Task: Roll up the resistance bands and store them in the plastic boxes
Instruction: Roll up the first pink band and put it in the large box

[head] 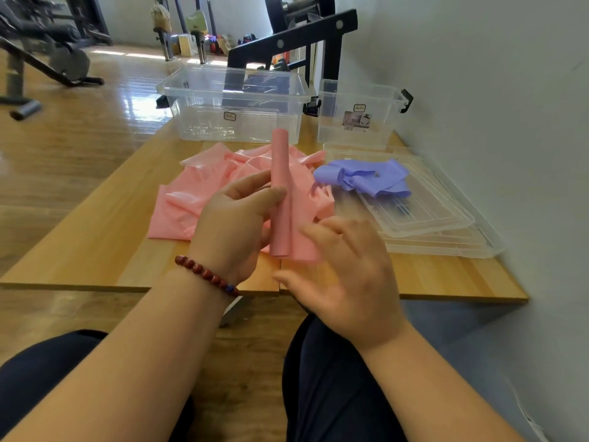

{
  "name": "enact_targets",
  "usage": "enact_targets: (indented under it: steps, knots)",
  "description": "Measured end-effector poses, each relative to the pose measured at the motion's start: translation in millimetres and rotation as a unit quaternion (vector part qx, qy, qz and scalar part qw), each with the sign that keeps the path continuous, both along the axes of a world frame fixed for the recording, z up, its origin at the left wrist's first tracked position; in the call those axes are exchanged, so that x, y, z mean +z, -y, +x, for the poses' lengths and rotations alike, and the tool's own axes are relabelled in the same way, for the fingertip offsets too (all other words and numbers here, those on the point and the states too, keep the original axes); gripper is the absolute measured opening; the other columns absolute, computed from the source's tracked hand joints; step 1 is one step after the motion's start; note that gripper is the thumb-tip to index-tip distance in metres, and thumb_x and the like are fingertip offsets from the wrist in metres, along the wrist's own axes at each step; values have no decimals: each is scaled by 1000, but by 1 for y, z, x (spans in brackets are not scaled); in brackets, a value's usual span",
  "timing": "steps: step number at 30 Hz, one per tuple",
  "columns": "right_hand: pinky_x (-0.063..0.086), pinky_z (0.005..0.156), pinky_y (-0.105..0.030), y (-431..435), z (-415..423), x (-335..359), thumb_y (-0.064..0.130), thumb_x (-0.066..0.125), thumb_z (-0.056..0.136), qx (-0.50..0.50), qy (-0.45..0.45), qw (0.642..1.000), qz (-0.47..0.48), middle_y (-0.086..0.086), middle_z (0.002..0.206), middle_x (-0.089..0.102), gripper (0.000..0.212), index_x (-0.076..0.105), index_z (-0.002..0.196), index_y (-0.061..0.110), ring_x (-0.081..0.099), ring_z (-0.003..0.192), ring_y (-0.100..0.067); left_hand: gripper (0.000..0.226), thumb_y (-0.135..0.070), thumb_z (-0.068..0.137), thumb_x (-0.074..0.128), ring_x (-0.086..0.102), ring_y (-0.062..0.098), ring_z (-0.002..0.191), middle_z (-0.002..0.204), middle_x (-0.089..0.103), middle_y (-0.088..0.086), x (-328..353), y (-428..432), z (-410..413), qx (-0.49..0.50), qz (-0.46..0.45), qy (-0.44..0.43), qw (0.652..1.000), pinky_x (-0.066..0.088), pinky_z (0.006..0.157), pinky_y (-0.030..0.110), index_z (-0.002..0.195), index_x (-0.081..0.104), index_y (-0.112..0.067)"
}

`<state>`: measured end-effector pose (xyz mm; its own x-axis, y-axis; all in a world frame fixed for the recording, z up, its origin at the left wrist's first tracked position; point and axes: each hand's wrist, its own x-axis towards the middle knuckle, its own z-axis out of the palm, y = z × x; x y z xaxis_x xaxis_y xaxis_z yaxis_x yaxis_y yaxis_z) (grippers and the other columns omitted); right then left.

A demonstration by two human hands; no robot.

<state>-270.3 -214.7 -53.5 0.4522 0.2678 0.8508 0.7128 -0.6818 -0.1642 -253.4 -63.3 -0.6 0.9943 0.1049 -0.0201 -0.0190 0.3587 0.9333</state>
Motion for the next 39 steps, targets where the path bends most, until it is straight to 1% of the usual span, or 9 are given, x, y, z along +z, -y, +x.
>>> enact_targets:
  steps: [4, 7, 13, 15, 20, 26, 31, 34, 39]
  knots:
    - [37, 91, -8, 11, 13, 33, 53, 56, 91, 8, -167, 972, 167, 16, 119, 52, 44, 54, 127, 29, 52, 112, -6, 27, -16, 93, 62, 67, 13, 96, 97, 72, -15, -2, -15, 1, -62, 227, 51, 971, 57, 79, 34, 98, 69, -42]
    - [36, 85, 3, 22, 32, 62, 41, 64, 91, 90, -337, 923, 160, 26, 129, 45, 48, 38, 129, 50, 45, 115, 14, 26, -26, 90, 62, 63, -2, 84, 88, 69, -27, 7, -19, -3, -125, 355, 100, 921, 53, 70, 20, 97, 66, -51]
    - [47, 72, -12, 33, 56, 77, 21, 76, 83, 115, -354, 922, 112, 19, 90, 69, 13, 73, 90, 32, 61, 86, 4, 27, -37, 82, 71, 60, -4, 92, 97, 65, -23, 22, -30, 8, -76, 511, 143, 844, 50, 80, 15, 109, 65, -38]
    - [49, 70, -14, 34, 59, 73, 18, 74, 85, 113, -336, 922, 158, 29, 82, 66, 19, 70, 82, 37, 59, 81, 6, 26, -34, 82, 71, 62, 3, 93, 98, 68, -13, 22, -39, 12, -85, 496, 116, 856, 51, 82, 19, 108, 70, -30]
    - [55, 69, -28, 33, 59, 69, 19, 74, 86, 127, -320, 908, 239, 26, 83, 67, 19, 70, 83, 37, 62, 85, -2, 35, -26, 70, 71, 67, 17, 104, 111, 69, 4, 20, -46, 16, -64, 204, 72, 974, 57, 75, 25, 104, 69, -19]
    - [60, 84, -41, 34, 58, 86, 11, 73, 85, 170, -324, 881, 301, 0, 101, 69, 21, 73, 81, 32, 65, 98, -19, 26, -1, 88, 64, 68, 12, 90, 100, 67, -1, 36, -36, 20, -14, 183, 102, 978, 55, 70, 21, 107, 65, -20]
    - [59, 83, -32, 37, 59, 96, 12, 71, 88, 154, -297, 898, 287, 7, 102, 69, 21, 69, 98, 30, 66, 96, -10, 38, -13, 77, 71, 70, 15, 92, 107, 67, 7, 48, -35, 19, -43, 120, 101, 987, 56, 76, 22, 114, 63, -16]
    - [56, 80, -22, 39, 62, 106, 14, 71, 89, 141, -273, 907, 288, 10, 102, 68, 21, 68, 105, 28, 65, 91, -2, 36, -9, 81, 70, 69, 18, 100, 108, 69, 6, 54, -36, 20, -14, 166, 114, 979, 55, 81, 24, 115, 63, -14]
    - [58, 78, -36, 41, 64, 132, 19, 71, 84, 160, -235, 904, 319, 9, 89, 67, 17, 69, 88, 35, 67, 88, -17, 19, -9, 89, 66, 70, 17, 94, 96, 73, -1, 66, -29, 23, 5, 279, 121, 953, 56, 87, 34, 104, 64, -21]
